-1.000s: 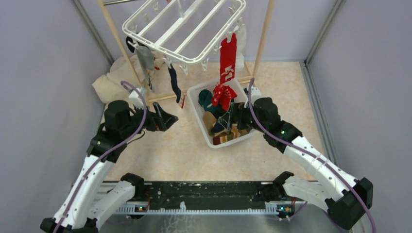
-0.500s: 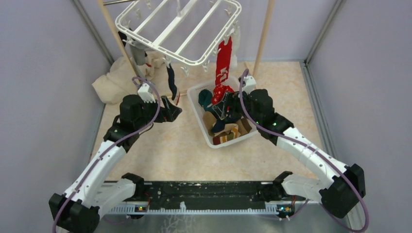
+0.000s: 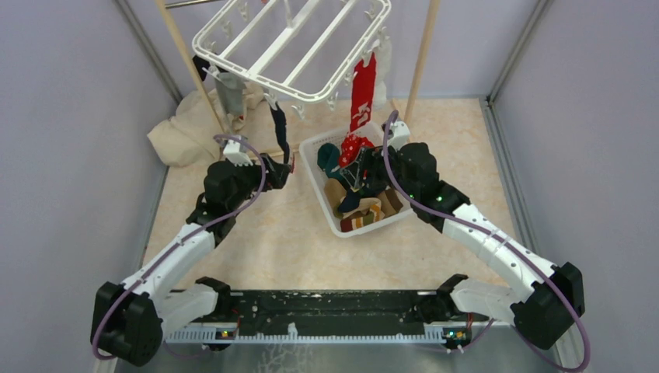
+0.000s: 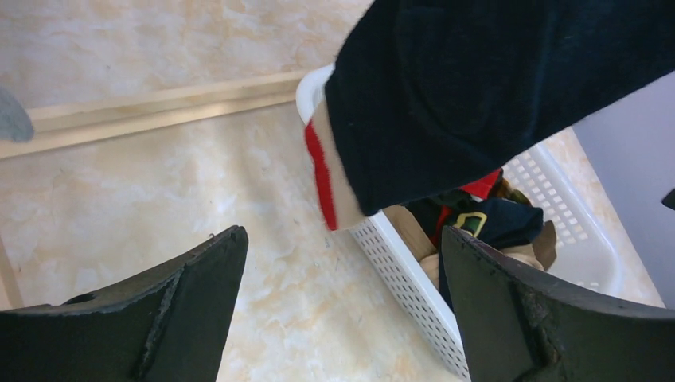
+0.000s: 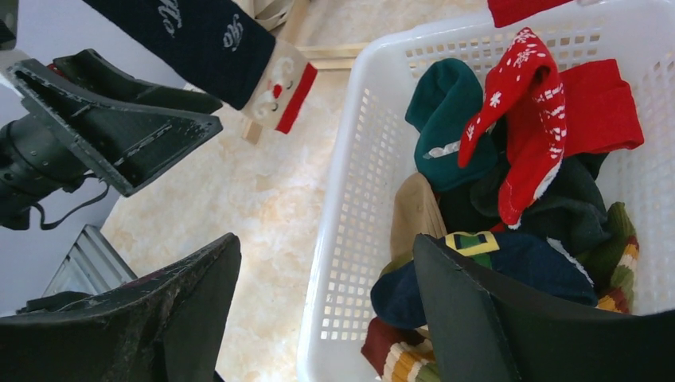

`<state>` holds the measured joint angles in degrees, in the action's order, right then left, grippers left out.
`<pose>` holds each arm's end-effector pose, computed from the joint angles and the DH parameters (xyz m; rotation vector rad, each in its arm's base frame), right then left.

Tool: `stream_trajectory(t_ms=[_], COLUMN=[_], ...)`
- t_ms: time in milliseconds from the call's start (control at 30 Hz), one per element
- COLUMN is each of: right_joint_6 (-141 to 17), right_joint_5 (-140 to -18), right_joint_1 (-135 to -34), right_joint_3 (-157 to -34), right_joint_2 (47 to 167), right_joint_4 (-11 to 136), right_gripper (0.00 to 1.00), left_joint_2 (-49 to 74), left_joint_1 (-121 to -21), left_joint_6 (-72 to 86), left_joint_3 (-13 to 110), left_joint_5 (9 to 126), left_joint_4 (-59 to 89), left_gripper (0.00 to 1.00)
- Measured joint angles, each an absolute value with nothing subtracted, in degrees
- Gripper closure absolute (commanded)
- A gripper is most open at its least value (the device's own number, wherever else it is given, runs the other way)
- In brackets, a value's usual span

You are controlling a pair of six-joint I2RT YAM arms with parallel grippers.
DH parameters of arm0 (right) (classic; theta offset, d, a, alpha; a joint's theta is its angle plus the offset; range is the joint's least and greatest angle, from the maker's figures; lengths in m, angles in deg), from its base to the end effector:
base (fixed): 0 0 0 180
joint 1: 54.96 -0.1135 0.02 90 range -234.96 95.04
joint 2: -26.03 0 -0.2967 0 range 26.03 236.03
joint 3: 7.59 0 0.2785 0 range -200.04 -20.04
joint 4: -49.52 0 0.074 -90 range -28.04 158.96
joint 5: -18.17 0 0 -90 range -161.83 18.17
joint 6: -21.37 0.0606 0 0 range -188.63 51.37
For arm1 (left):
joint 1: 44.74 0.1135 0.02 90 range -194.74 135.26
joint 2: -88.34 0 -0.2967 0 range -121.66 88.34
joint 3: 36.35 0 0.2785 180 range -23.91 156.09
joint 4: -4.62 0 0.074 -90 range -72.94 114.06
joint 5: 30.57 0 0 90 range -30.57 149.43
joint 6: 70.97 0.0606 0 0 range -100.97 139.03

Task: Remove the socks clipped to the hanger
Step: Remove the sock from the hanger.

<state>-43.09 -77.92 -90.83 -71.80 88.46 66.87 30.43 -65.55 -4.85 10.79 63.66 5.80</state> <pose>0.2315 0.1754 0.3491 -0.2508 1.9104 0.8346 0.2485 -0.0992 0.2850 0.0057 1.8222 -0.6235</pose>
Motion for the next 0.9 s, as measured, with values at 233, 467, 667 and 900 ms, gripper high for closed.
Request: stream_trajectory(t_ms=[233,467,667,900], right_joint_6=[-42.98,-42.61,-42.43,-42.19], right_joint_5=[-77.94,-78.69,-79.04,-79.21], right_joint_1=[-90.83,-90.83,-90.83,-90.83], right_joint_3=[-71.80,-71.78,-71.06,-71.02], right_joint_2=[88.44,88.37,87.89,87.89], right_joint_4=[66.89,66.89,67.18,67.55], right_gripper=[0.21,0.21,0.21,0.21], left_joint_2=[25.30,22.96,22.80,17.91], left_joint_1=[-65.64,-66.30,-67.89,-68.37], left_joint_6=[-5.57,-7.16,-8.01,-8.04], left_joint_3=[9.79,9.79,9.79,9.94], left_joint_5=[62.48,64.16,63.66,58.33], left_joint_4=[-3.52,-7.65,-9.26,-11.41], left_gripper=[0.33,0.18,0.16,0.40])
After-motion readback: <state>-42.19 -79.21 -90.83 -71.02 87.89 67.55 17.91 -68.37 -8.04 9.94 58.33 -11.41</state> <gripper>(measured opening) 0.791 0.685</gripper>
